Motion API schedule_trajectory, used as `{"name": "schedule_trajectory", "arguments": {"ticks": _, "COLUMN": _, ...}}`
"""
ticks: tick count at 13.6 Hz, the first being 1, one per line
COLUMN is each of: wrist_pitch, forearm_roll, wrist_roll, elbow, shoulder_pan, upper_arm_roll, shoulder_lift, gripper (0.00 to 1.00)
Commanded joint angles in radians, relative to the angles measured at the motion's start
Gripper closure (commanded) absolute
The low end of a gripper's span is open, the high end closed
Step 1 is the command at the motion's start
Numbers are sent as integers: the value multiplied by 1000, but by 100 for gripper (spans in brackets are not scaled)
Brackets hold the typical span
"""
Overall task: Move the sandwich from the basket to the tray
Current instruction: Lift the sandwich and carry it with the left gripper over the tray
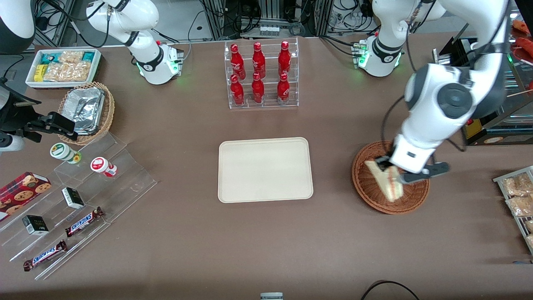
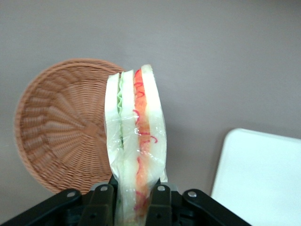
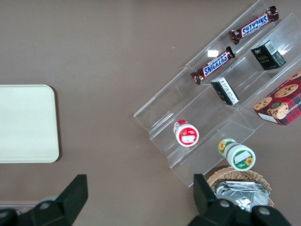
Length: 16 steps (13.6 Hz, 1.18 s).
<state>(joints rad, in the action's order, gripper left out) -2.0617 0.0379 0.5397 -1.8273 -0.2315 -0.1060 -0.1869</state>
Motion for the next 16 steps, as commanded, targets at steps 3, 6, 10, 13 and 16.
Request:
{"name": "schedule_trajectory", "arguments": {"ticks": 3, "wrist_pitch": 46, "forearm_roll": 14, "wrist_roll": 66, "elbow": 161, "shoulder_pan": -182, "upper_arm_roll": 8, "shoulder_lift": -126, "gripper": 74}}
{"name": "schedule_trajectory", "arguments": {"ticks": 6, "wrist_pitch": 43, "forearm_roll": 11, "wrist_roll": 94, "elbow": 235, "shoulder_pan": -267, "upper_arm_roll": 8, "shoulder_lift": -215, "gripper": 74}}
{"name": "schedule_trajectory", "arguments": {"ticks": 10, "wrist_pitch": 38, "forearm_roll": 11, "wrist_roll": 166, "elbow": 359, "shoulder_pan": -365, "upper_arm_roll": 8, "shoulder_lift": -356, "gripper": 74}}
{"name": "schedule_trajectory", "arguments": {"ticks": 13, "wrist_pitch": 32, "forearm_roll": 13, "wrist_roll": 200, "elbow": 459, "shoulder_pan": -429, "upper_arm_roll": 8, "shoulder_lift": -477, "gripper": 74}}
{"name": "schedule_trajectory", "arguments": {"ticks": 16, "wrist_pitch": -14, "forearm_roll": 17, "wrist_roll": 221, "elbow": 488, "shoulder_pan": -473, "upper_arm_roll": 9, "shoulder_lift": -549, "gripper": 74}}
